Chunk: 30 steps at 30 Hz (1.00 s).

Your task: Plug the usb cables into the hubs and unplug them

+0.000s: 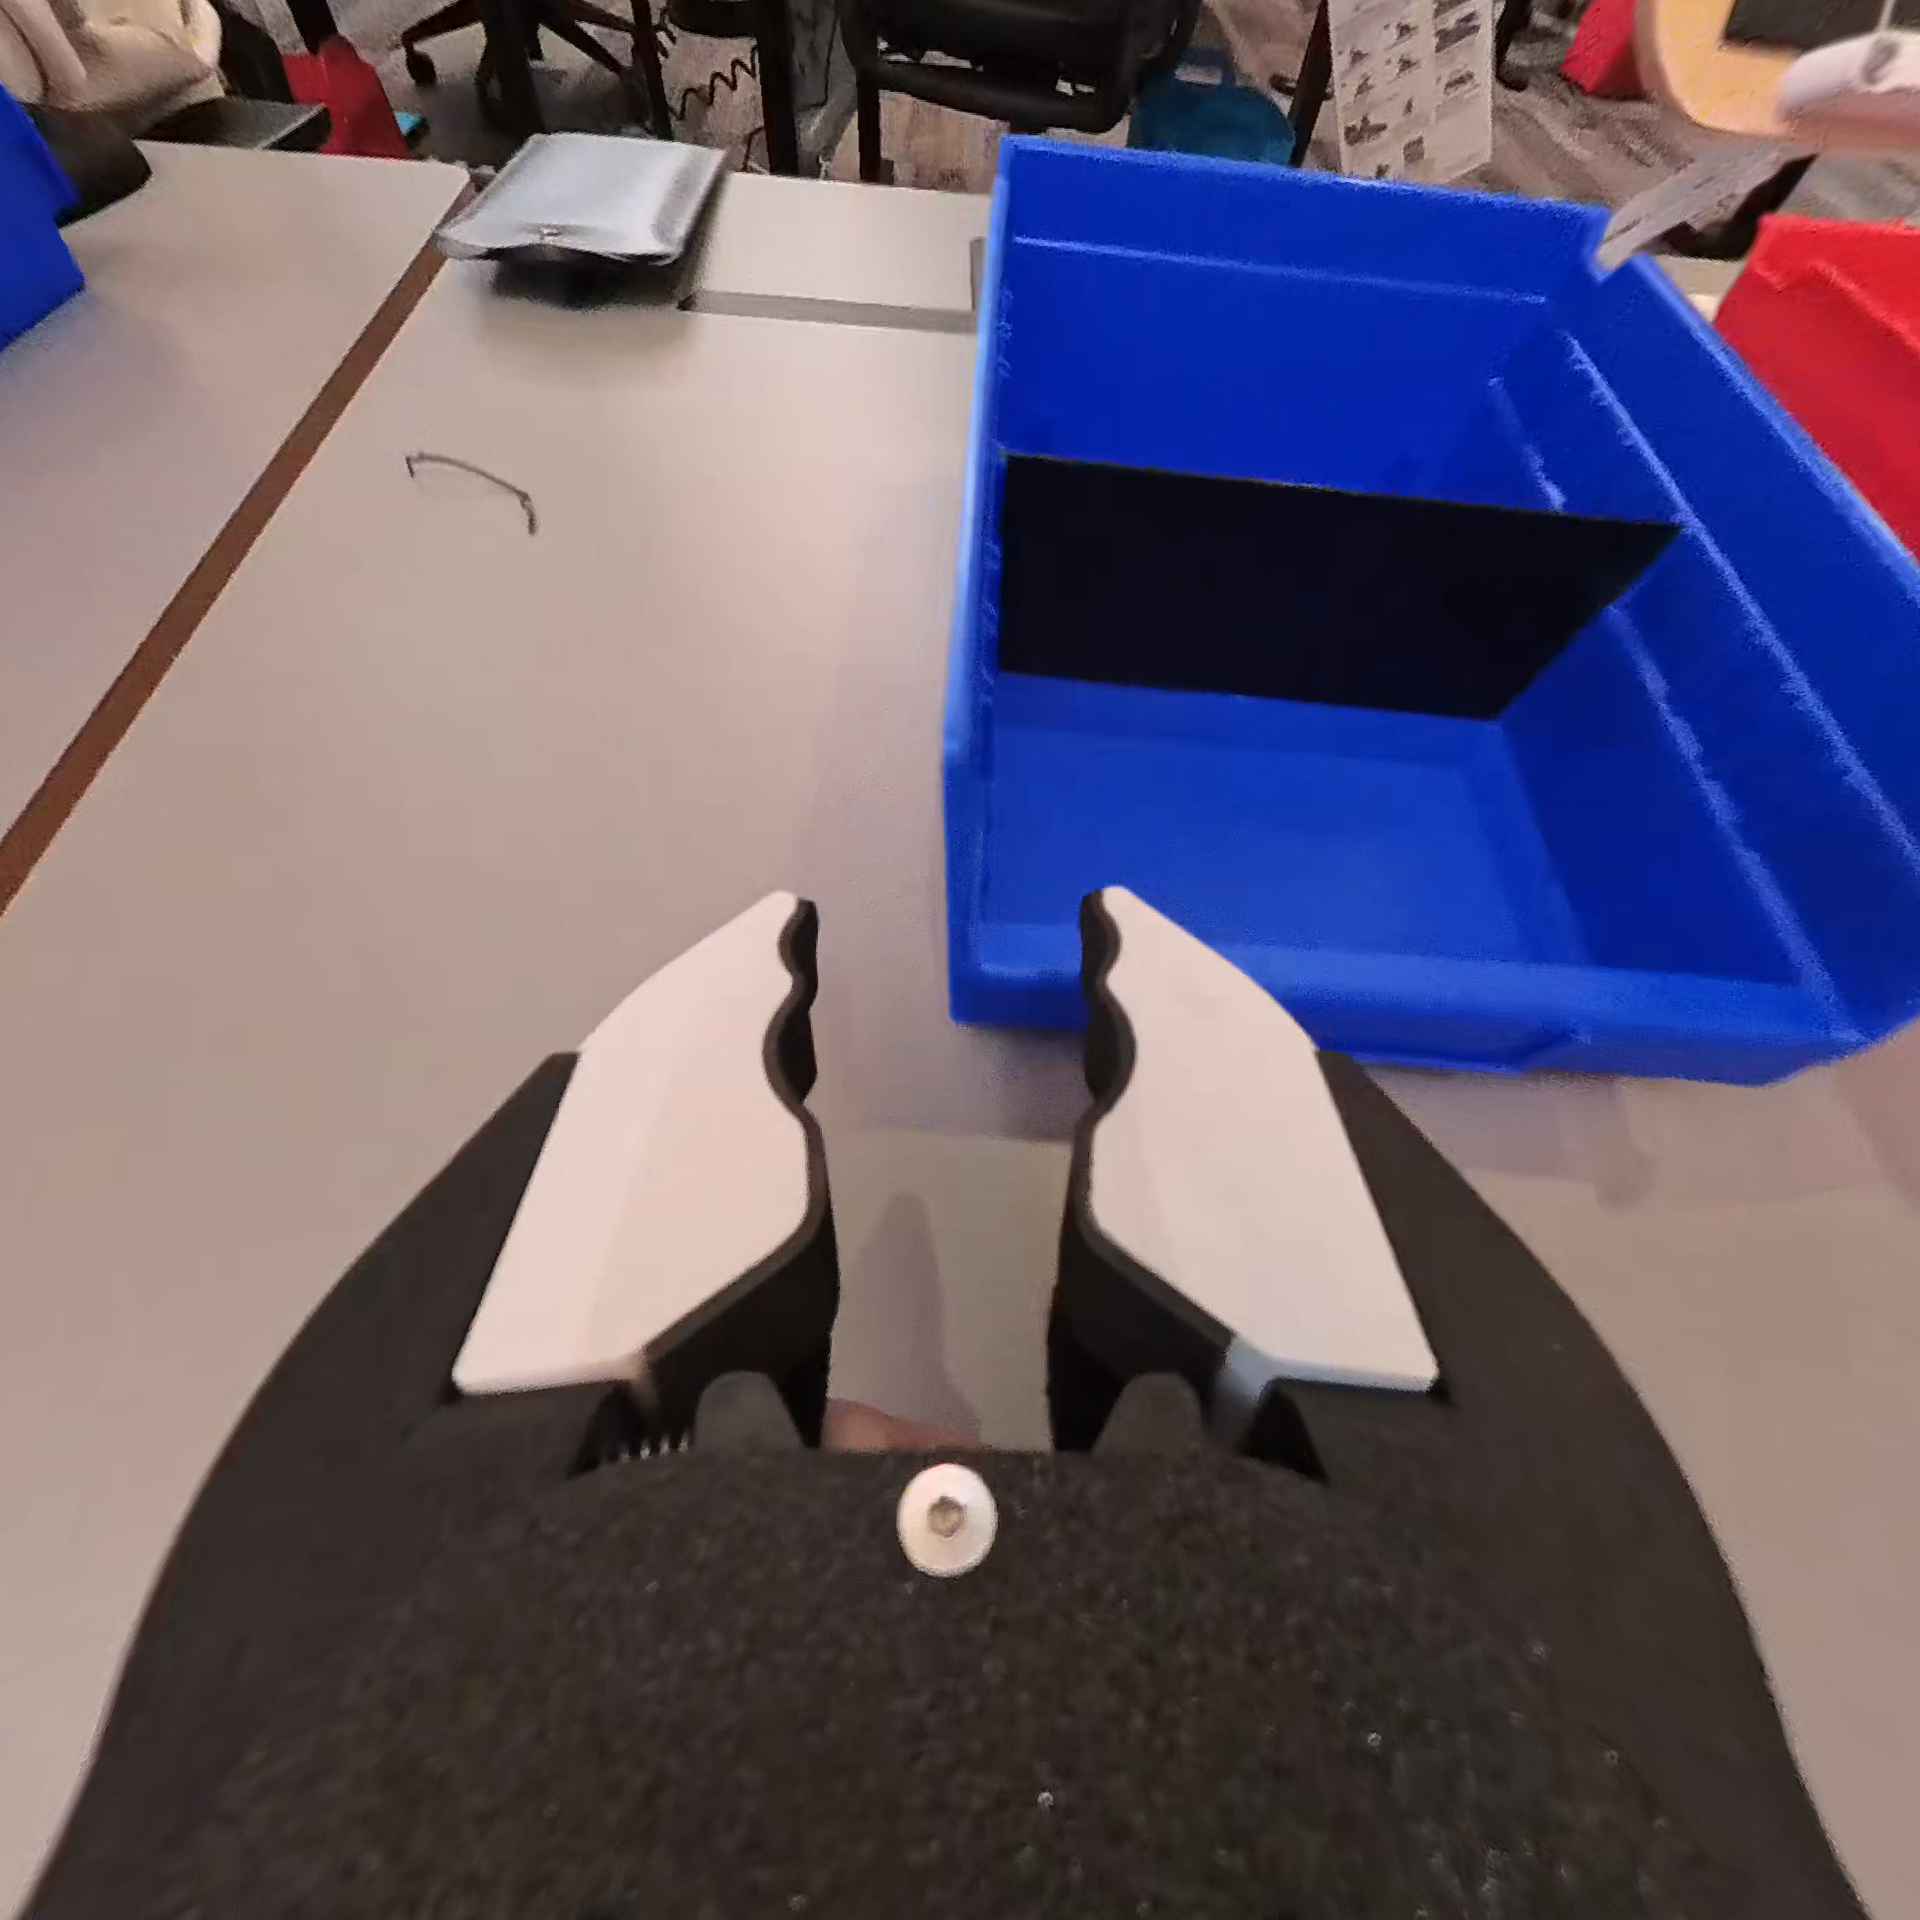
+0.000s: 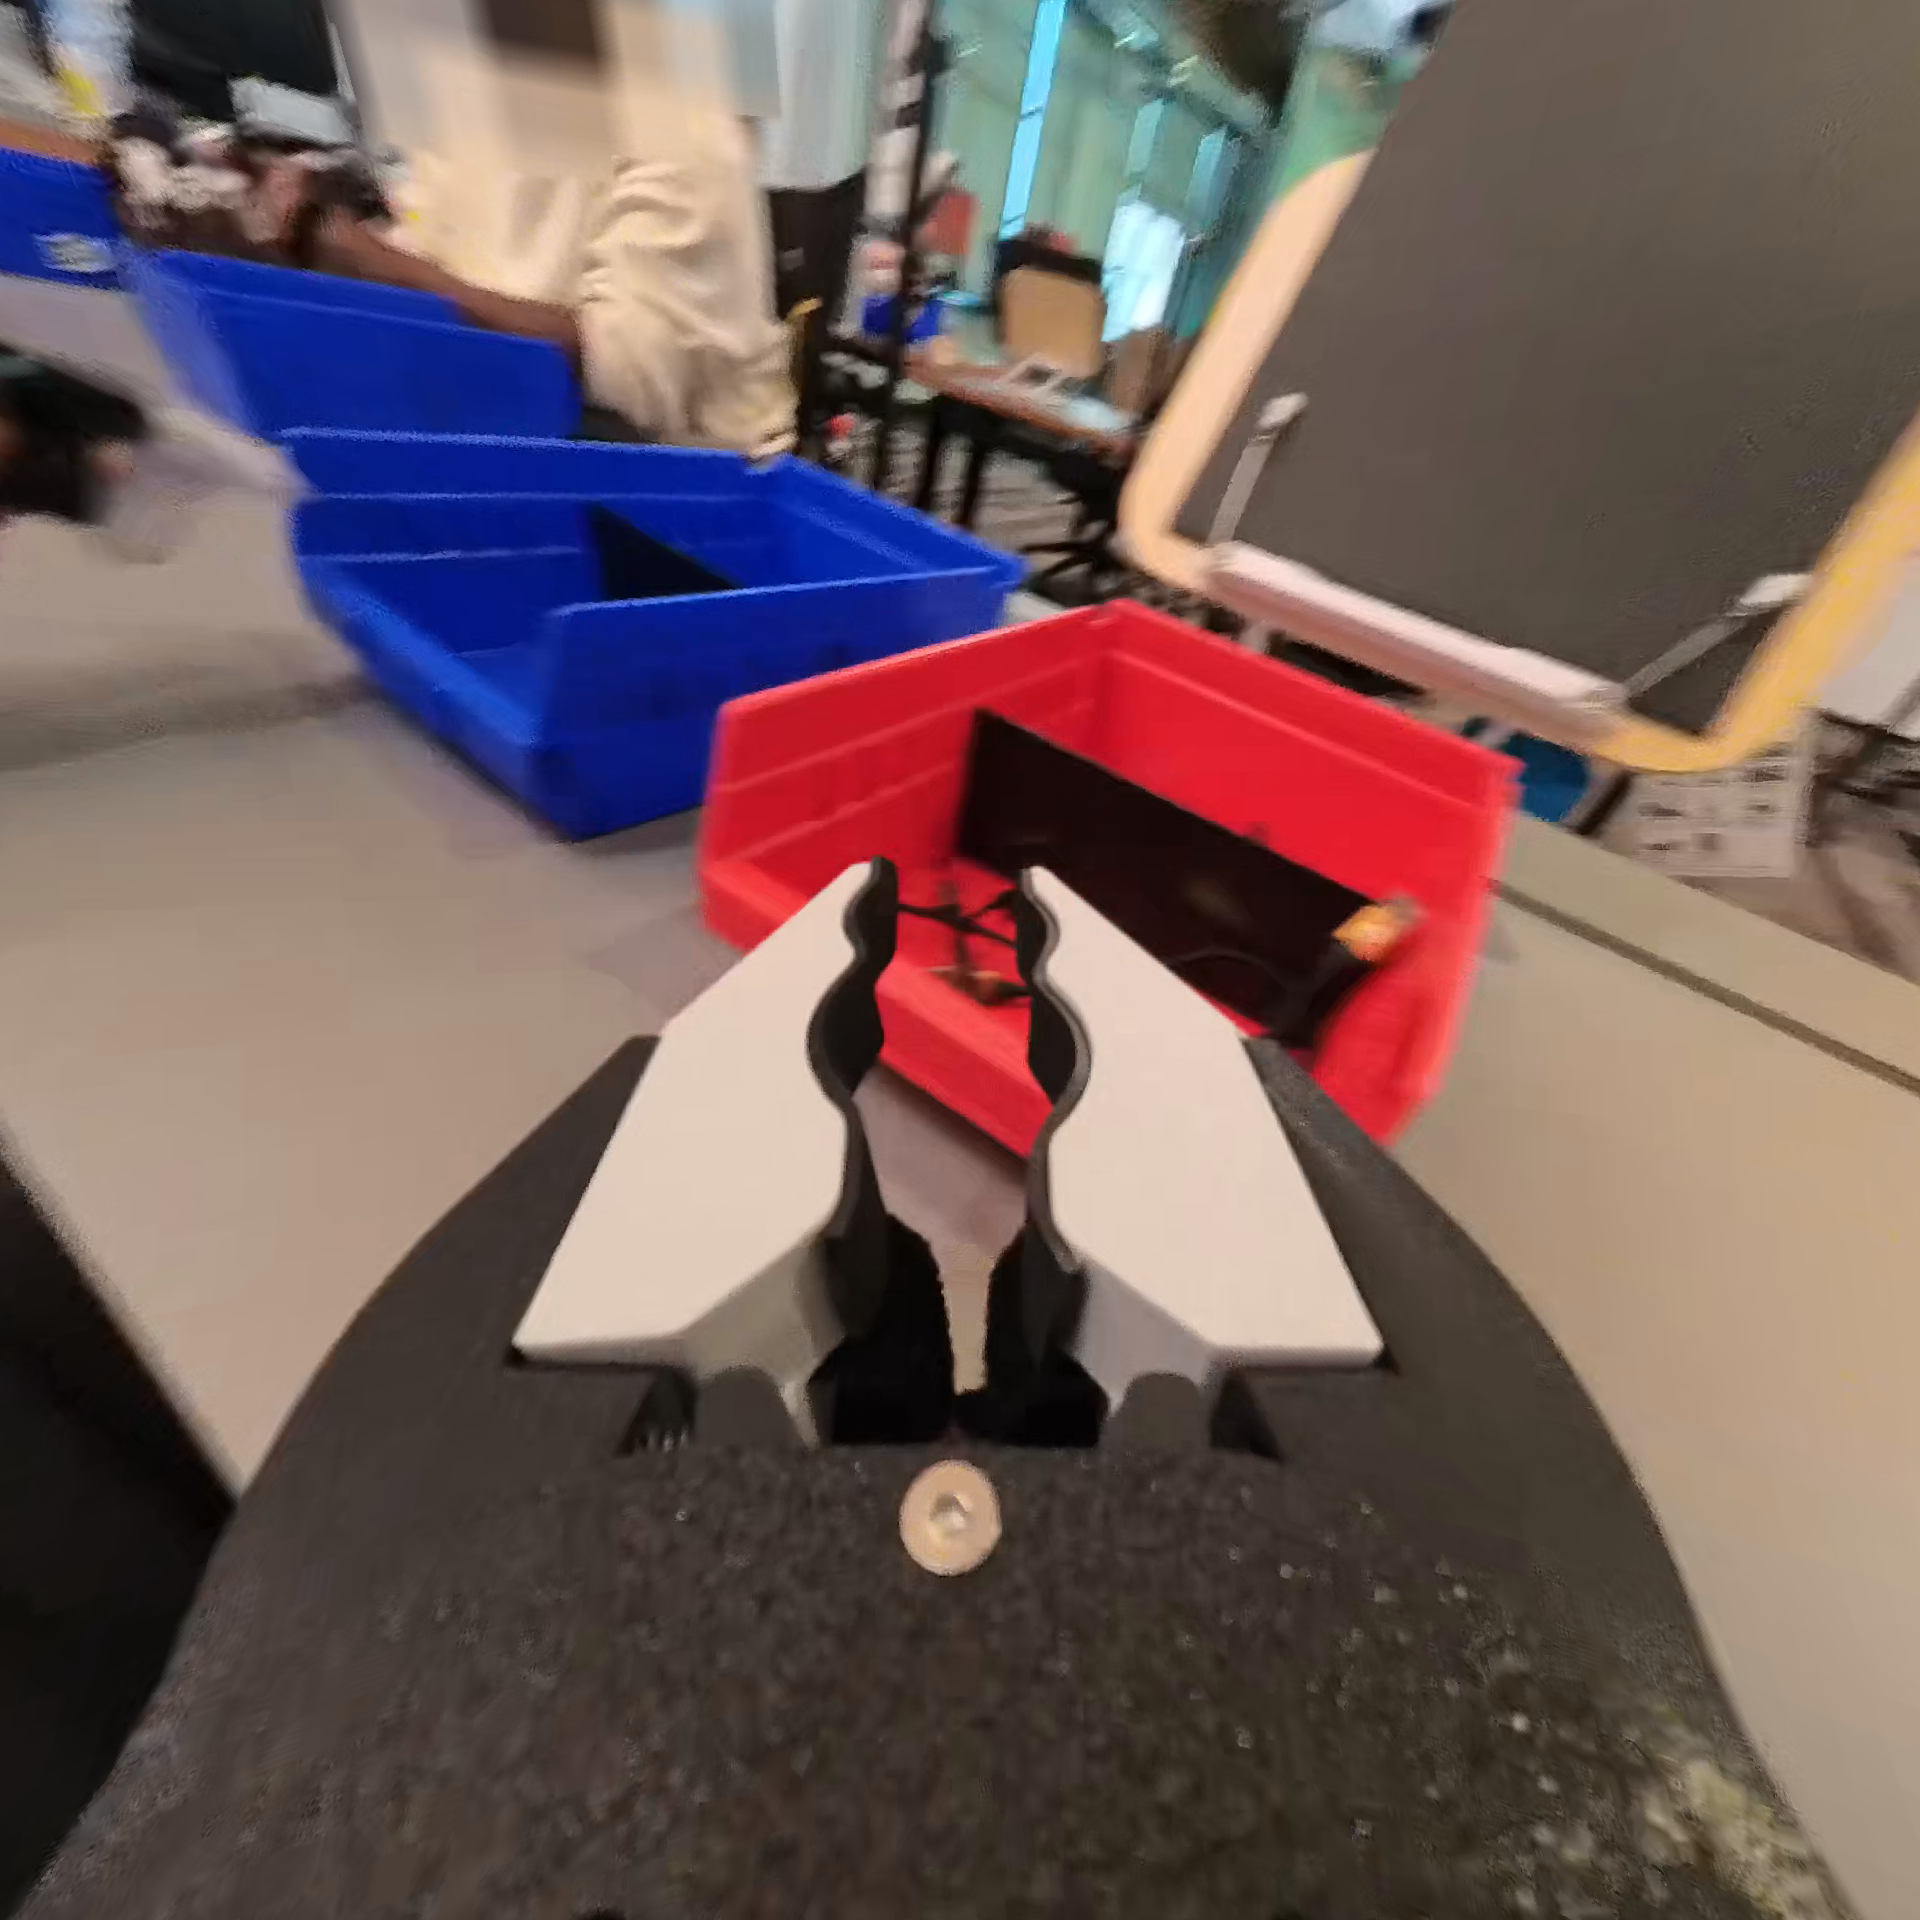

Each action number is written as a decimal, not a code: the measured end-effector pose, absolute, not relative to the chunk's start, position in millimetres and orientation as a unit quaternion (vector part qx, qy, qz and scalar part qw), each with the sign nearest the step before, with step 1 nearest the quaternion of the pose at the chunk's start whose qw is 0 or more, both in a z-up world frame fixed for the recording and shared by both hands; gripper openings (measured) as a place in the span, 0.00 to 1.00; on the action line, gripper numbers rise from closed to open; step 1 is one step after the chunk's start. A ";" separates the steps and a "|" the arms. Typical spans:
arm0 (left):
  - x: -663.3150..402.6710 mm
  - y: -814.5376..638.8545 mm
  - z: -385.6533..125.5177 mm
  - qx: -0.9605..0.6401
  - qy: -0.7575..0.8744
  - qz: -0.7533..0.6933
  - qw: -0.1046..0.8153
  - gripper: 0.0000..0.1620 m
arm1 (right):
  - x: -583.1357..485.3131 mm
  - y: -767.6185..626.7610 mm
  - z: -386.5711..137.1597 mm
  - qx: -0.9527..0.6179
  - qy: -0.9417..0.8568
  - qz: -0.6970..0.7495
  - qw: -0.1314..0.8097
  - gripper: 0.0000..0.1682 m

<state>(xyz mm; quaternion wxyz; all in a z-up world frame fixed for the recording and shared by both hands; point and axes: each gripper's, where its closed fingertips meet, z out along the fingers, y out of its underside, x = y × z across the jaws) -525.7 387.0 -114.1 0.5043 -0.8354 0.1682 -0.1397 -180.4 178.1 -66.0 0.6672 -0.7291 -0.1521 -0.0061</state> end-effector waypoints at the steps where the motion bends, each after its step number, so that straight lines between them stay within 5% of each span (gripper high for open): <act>1: -522.6 397.0 -115.0 -0.834 0.173 -0.144 0.504 0.28 | -200.3 177.3 -73.1 -0.737 -0.172 0.022 0.654 0.12; 4: -506.5 418.0 -119.7 -0.833 0.191 -0.171 0.491 0.18 | -273.4 165.6 -101.6 -0.755 -0.237 0.167 0.589 0.13; 6: -501.1 421.0 -121.5 -0.831 0.203 -0.168 0.490 0.02 | -306.1 161.2 -119.4 -0.779 -0.251 0.233 0.526 0.13; 9: -502.1 410.7 -122.0 -0.831 0.198 -0.168 0.493 0.02 | -328.5 175.7 -128.1 -0.804 -0.241 0.265 0.475 0.17; 18: -518.0 320.6 -123.7 -0.840 0.154 -0.154 0.497 0.03 | -329.0 273.0 -118.9 -0.827 -0.116 0.099 0.541 0.28; 25: -524.2 263.3 -122.7 -0.837 0.138 -0.107 0.518 0.04 | -335.9 278.1 -132.6 -0.844 -0.060 0.080 0.527 0.04; 30: -527.6 232.7 -99.9 -0.812 0.112 -0.065 0.570 0.04 | -339.1 268.1 -99.2 -0.811 -0.084 0.043 0.578 0.02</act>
